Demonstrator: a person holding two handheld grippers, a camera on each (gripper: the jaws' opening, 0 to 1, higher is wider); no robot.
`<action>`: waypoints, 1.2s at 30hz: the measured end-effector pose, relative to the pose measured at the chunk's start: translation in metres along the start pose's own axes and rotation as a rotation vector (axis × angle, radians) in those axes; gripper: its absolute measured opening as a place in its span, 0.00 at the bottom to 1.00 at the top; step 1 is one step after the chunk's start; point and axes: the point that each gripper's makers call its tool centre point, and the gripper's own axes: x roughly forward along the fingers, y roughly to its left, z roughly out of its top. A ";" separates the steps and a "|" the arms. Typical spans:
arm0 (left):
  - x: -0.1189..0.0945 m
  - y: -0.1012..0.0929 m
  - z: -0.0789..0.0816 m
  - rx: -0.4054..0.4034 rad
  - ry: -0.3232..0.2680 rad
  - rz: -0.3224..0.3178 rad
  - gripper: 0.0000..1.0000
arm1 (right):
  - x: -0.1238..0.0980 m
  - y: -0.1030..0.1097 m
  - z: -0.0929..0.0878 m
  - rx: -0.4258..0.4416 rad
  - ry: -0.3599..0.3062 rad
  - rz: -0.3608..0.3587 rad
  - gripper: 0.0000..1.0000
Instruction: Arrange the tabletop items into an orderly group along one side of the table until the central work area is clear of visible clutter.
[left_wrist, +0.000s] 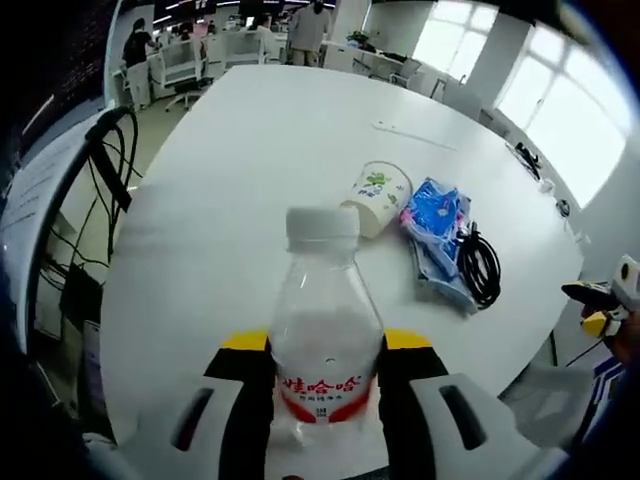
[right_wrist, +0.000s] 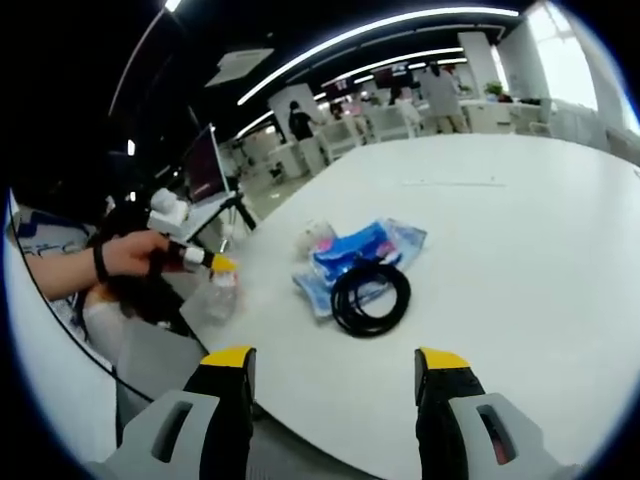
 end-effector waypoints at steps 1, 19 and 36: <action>-0.001 0.001 0.001 -0.004 -0.006 0.001 0.38 | 0.000 0.000 0.000 0.000 -0.001 0.000 0.65; -0.019 0.001 -0.002 0.035 -0.040 0.032 0.38 | -0.002 -0.003 -0.011 0.032 0.000 -0.004 0.65; -0.027 -0.007 -0.023 0.149 -0.080 0.068 0.38 | 0.004 -0.003 -0.007 0.029 0.001 0.004 0.65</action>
